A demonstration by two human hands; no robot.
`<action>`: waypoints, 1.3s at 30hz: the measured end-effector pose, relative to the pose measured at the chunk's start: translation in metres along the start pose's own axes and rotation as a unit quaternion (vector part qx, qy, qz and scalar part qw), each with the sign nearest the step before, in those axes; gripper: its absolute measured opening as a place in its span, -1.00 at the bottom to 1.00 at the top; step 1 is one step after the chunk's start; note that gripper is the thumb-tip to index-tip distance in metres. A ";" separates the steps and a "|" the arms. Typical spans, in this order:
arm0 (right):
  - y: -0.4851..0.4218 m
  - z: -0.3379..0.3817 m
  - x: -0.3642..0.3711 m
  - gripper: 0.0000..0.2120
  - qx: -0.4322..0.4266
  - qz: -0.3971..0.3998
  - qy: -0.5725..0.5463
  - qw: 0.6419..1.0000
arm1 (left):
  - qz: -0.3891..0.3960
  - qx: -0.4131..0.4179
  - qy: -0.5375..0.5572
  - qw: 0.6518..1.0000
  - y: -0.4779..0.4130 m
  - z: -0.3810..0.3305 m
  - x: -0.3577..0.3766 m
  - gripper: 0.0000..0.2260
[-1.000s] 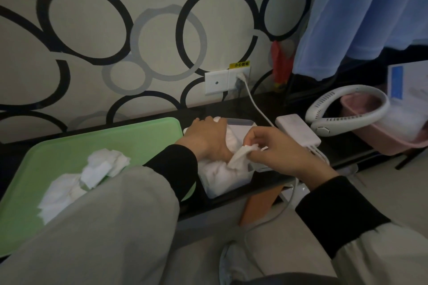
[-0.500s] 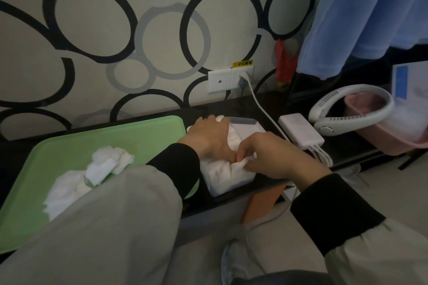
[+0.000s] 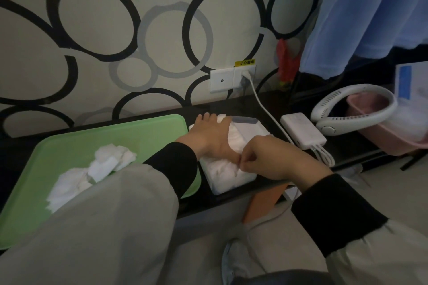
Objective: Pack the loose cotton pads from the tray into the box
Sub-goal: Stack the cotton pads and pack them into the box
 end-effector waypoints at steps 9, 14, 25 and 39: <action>0.002 0.001 -0.005 -0.90 0.045 -0.059 0.014 0.997 | -0.039 0.037 0.036 0.998 0.051 0.006 0.018 0.00; 0.003 0.011 -0.003 -0.91 0.088 -0.057 0.053 0.993 | -0.031 0.028 0.065 0.997 0.061 0.012 0.023 -0.02; -0.002 0.059 0.005 -0.91 0.007 -0.159 -0.051 0.986 | -0.090 0.027 0.094 0.991 0.115 0.041 0.020 -0.22; -0.067 0.196 0.078 -0.87 -0.134 -0.041 -0.075 0.987 | -0.207 -0.201 0.227 0.930 0.215 0.201 0.065 -0.77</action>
Point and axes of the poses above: each hand's wrist, its own y-axis away from the middle knuckle, its own x-axis out of the palm, z = x × y, the point moved 1 cm from there along -y, towards the middle knuckle, and after that the axes turned 6 degrees about z, right-handed, at the moved point
